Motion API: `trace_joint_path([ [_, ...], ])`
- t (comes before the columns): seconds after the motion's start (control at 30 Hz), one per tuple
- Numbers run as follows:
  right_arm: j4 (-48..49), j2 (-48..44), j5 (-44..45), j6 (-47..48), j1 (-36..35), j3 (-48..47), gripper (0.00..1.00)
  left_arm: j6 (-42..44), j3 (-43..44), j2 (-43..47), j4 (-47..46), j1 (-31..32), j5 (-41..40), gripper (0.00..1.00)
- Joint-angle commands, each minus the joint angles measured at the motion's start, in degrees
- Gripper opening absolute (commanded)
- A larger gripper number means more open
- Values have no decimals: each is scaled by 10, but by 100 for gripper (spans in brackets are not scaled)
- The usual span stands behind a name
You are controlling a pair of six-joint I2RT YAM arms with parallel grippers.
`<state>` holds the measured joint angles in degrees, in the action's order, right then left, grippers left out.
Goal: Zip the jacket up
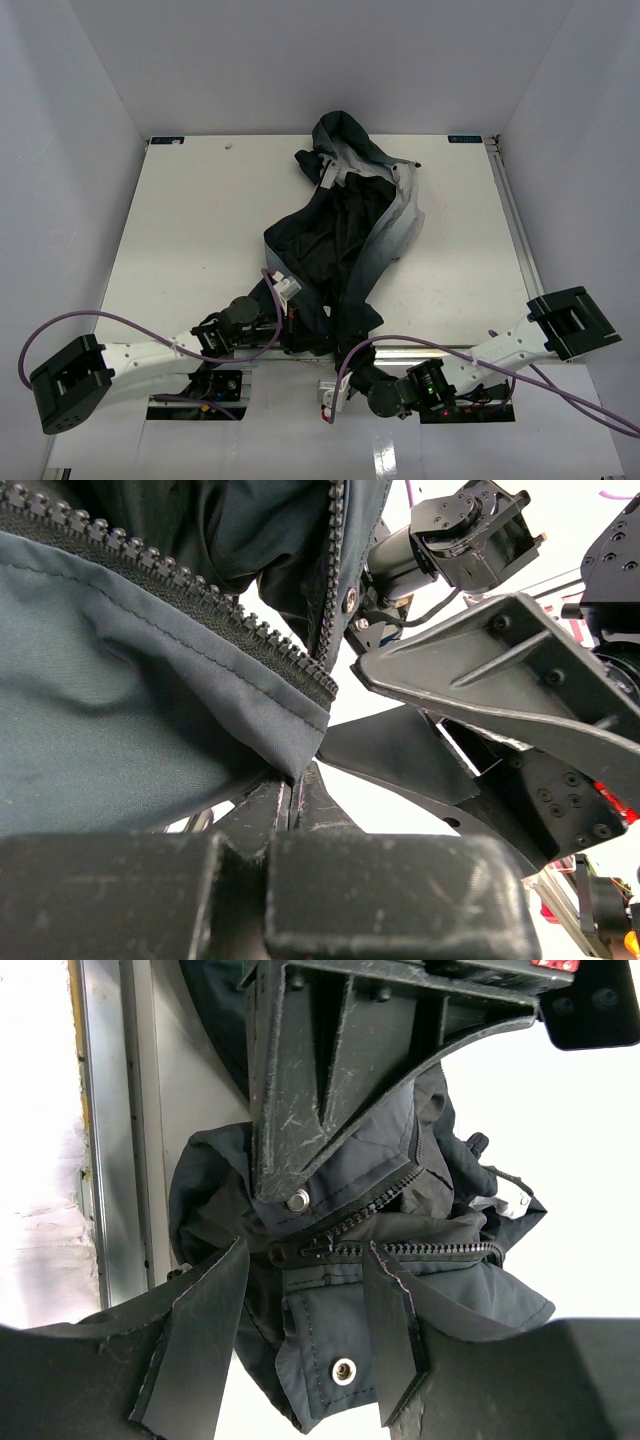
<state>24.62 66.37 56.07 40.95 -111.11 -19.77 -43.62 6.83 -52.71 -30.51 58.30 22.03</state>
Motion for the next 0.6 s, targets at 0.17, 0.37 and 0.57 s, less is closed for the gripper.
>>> trace_joint_path([
  [0.17,46,21,17,9,4,3,55,-2,3,27,10,-1,16,0],
  [0.37,75,18,20,24,14,6,45,2,2,28,20,-1,9,0],
  [0.57,83,12,24,30,15,7,33,4,1,15,16,-1,7,0],
])
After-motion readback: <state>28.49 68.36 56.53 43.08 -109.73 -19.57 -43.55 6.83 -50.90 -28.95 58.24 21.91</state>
